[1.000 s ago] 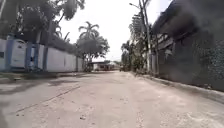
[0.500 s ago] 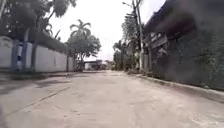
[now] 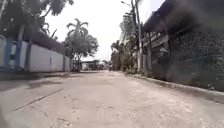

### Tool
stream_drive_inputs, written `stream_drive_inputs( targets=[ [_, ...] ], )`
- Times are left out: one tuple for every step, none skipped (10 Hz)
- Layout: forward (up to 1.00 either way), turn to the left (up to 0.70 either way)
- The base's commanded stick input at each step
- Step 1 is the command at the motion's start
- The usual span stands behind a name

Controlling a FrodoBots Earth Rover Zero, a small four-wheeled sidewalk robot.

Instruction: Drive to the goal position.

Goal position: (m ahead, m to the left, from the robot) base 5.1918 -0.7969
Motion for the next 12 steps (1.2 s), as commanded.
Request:
stream_drive_inputs(
  targets=[
    [0.50,0.01],
    [0.50,0.01],
    [0.50,0.01],
    [0.50,0.01],
    [0.50,0.01],
    [0.50,0.01],
    [0.50,0.01],
    [0.50,0.01],
    [0.50,0.01],
    [0.50,0.01],
    [0.50,0.01],
    [0.50,0.01]
  ],
)
